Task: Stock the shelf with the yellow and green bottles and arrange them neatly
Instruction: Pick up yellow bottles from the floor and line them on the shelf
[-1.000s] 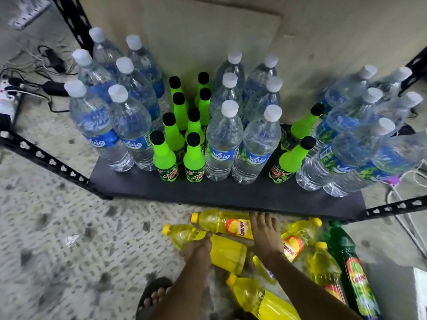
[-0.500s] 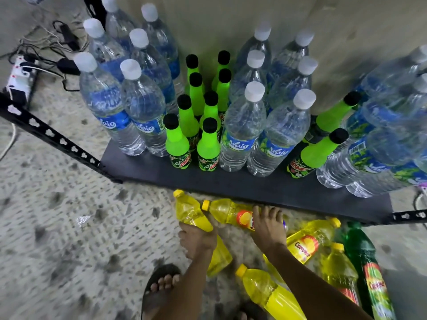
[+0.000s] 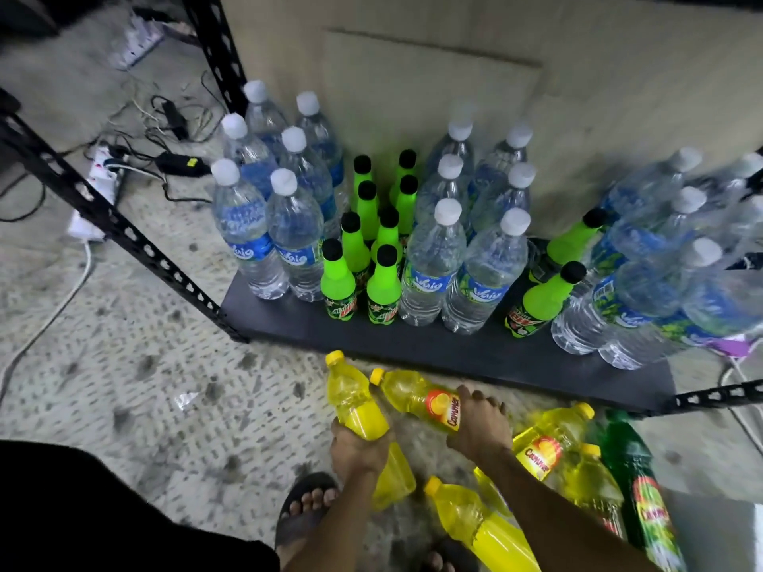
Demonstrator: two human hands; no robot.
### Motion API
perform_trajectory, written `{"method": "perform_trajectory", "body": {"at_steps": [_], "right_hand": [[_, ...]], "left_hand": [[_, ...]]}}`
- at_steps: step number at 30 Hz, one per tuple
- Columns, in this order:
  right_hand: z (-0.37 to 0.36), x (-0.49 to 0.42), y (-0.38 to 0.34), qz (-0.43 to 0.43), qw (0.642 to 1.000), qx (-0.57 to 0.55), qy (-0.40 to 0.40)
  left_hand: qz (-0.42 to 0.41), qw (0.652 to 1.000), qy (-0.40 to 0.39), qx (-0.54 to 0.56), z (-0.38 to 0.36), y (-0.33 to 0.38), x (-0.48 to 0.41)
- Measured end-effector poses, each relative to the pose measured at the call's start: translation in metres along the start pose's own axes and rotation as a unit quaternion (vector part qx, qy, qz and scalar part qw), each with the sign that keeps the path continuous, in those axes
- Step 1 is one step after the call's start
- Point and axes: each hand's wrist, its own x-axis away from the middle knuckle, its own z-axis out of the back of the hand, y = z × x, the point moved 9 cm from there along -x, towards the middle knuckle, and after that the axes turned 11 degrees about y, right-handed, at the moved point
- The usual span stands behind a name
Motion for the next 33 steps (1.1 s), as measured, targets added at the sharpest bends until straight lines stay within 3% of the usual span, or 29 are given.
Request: {"method": "perform_trajectory", "body": {"at_steps": [9, 18, 26, 33], "right_hand": [[0.101, 0.07, 0.016, -0.03, 0.986, -0.133, 0.094], [0.267, 0.183, 0.083, -0.078, 0.932, -0.226, 0.271], [0.438, 0.289, 0.143, -0.087, 0.832, -0.325, 0.441], [0.565, 0.328, 0.194, -0.107, 0.742, -0.355, 0.559]], "left_hand": [[-0.169, 0.983, 0.026, 0.066, 0.08, 0.056, 0.069], [-0.354, 0.923, 0.047, 0.142, 0.193, 0.159, 0.192], [-0.545, 0.809, 0.03, 0.219, 0.288, 0.282, 0.331], [-0.631, 0.717, 0.061, 0.291, 0.338, 0.394, 0.453]]}}
